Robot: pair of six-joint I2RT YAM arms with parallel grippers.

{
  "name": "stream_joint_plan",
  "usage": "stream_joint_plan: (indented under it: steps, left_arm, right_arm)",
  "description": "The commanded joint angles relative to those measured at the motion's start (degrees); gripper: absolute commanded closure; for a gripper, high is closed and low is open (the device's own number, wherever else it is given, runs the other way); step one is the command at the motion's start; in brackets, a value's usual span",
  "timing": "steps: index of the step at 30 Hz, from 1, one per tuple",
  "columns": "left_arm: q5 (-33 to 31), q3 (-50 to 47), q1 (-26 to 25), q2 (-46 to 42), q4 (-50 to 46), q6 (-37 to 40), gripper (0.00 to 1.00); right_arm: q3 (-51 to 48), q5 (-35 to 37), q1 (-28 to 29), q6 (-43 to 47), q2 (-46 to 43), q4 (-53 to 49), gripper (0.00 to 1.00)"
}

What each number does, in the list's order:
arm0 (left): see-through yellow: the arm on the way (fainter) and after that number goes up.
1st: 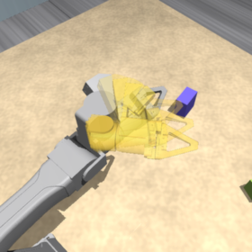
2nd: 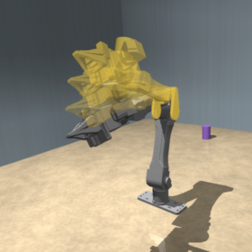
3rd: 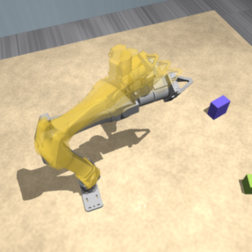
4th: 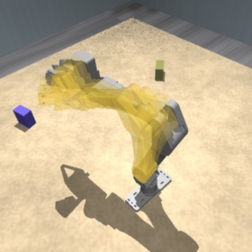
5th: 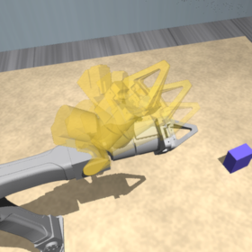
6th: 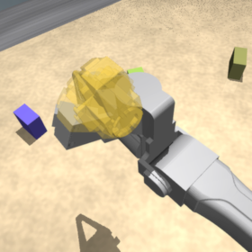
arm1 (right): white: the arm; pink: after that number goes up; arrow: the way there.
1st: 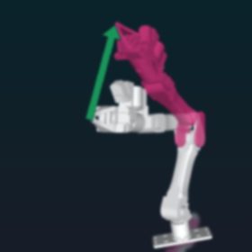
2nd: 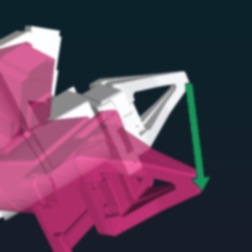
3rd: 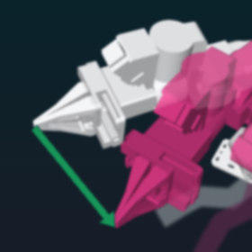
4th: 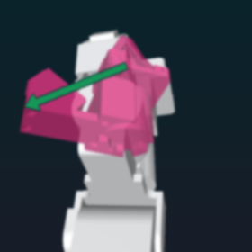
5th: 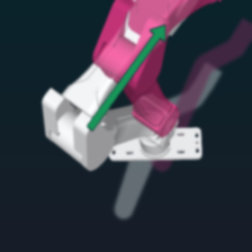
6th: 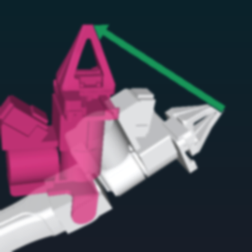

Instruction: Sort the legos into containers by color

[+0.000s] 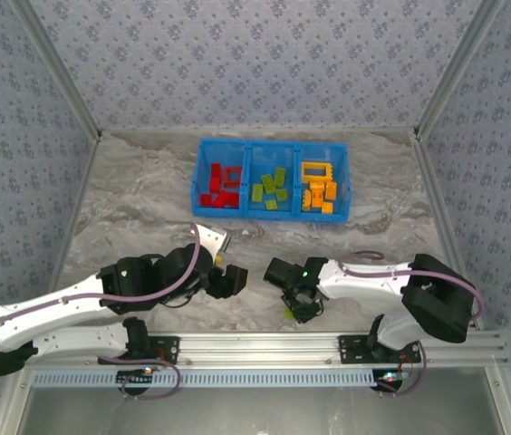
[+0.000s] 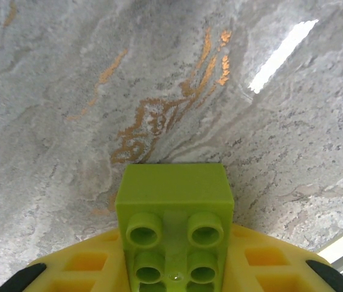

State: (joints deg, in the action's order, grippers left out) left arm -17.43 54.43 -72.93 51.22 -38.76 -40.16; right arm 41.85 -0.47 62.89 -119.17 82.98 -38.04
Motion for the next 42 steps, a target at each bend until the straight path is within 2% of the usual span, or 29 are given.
stream_joint_plan:
  steps: [1, 5, 10, 13, 18, 20, 23, 27, 33, 38, 42]
  left_arm:
    - [-1.55, 1.04, -0.53, 0.76, 0.88, -0.04, 0.24]
    - [-2.78, -0.7, -0.5, 0.47, 2.24, -2.38, 0.24]
    - [-5.0, -0.25, -0.54, 0.54, 2.59, -3.61, 0.24]
    - [-8.49, 1.42, -0.53, 0.72, 1.53, -4.7, 0.24]
    - [-15.3, 5.96, -0.34, 0.41, -1.37, -6.06, 0.24]
    - [-17.19, 8.13, -0.33, 0.81, -1.99, -5.66, 0.24]
    - [-19.25, 10.02, -0.28, 1.96, -1.84, -4.82, 0.24]
    - [-19.94, 11.07, 0.05, 4.69, -1.76, -4.77, 0.24]
    - [-19.92, 12.43, 0.54, 8.29, -0.62, -3.8, 0.24]
    - [-18.9, 13.05, 0.94, 10.42, -0.44, -3.48, 0.24]
    - [-17.85, 13.41, 0.99, 12.34, 1.28, -3.7, 0.24]
  right_arm:
    - [0.24, 6.5, 0.19, -4.57, 2.15, -0.73, 0.7]
    - [3.43, 10.44, 0.67, -1.18, 0.85, -5.64, 0.73]
    - [13.02, 23.44, 2.2, 7.05, -3.19, -17.44, 0.73]
    - [16.96, 29.21, 1.34, 16.0, -4.8, -18.19, 0.72]
    - [24.22, 29.47, -7.47, 42.21, -0.87, -8.43, 0.72]
    - [28.98, 27.98, -11.35, 51.95, 2.84, -4.46, 0.72]
    - [35.82, 21.68, -17.71, 64.67, 10.62, 1.4, 0.72]
    - [49.21, 10.91, -24.39, 75.21, 22.94, 3.33, 0.71]
    - [68.3, -0.98, -30.75, 79.18, 40.72, 1.85, 0.71]
    - [78.82, -4.26, -33.08, 80.31, 50.5, 0.65, 0.68]
    - [82.1, -6.46, -34.91, 79.63, 54.52, 1.61, 0.65]
